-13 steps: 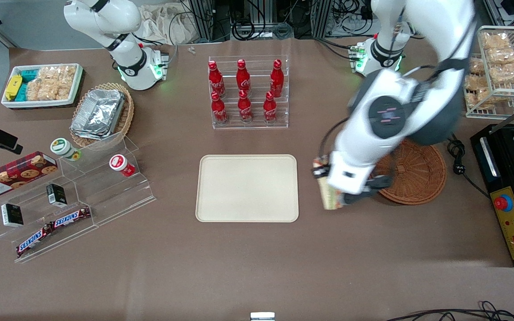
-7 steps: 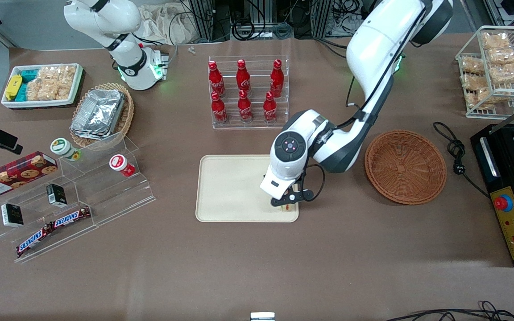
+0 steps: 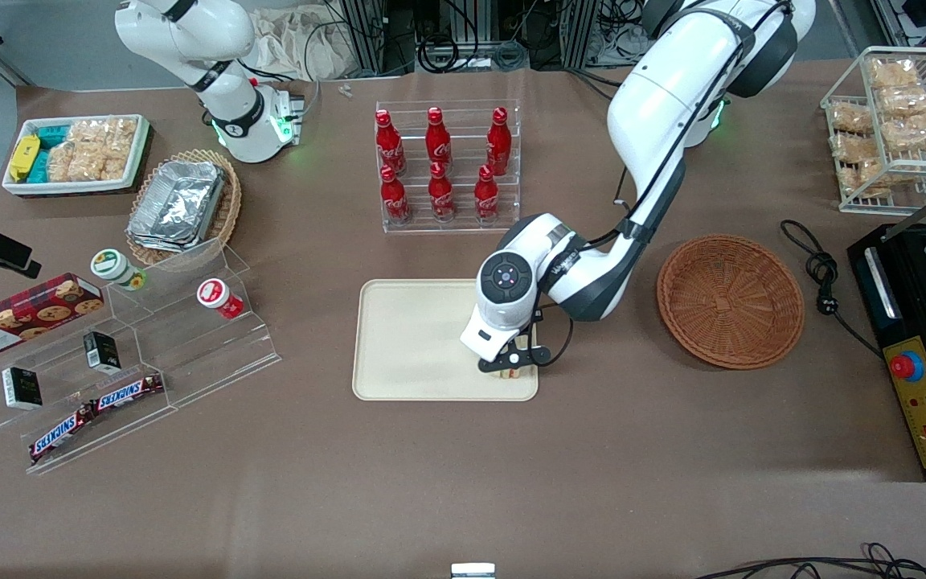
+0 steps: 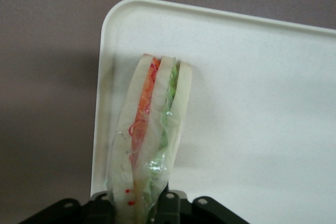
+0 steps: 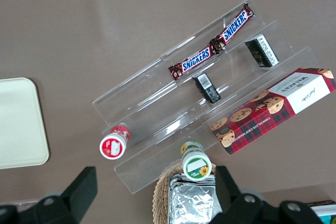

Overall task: Place sandwich from basket to tray
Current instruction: 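Lower the sandwich onto the tray and open the left gripper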

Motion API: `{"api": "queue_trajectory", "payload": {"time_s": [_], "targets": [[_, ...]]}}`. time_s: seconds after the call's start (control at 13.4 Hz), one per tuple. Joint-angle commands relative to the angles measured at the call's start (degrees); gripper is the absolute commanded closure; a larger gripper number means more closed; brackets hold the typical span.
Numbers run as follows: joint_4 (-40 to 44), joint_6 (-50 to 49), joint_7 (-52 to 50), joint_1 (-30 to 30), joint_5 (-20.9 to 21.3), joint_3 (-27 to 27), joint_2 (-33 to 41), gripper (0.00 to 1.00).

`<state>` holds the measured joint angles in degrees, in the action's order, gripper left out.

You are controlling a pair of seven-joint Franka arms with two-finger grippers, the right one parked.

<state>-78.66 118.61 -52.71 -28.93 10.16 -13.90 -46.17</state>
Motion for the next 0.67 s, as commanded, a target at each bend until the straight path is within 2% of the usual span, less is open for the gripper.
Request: {"api": "queue_trajectory", "payload": {"time_s": [0.0, 0.22, 0.52, 0.6], "targets": [[0.53, 0.05, -0.03, -0.34, 1.7, 0.46, -0.06, 0.0], [0.79, -0.92, -0.72, 0.62, 0.92, 0.63, 4.41, 0.0], [0.62, -6.7, -0.47, 5.98, 0.21, 0.46, 14.34, 0.0], [0.44, -8.11, -0.12, 7.56, -1.36, 0.46, 16.88, 0.0]]}}
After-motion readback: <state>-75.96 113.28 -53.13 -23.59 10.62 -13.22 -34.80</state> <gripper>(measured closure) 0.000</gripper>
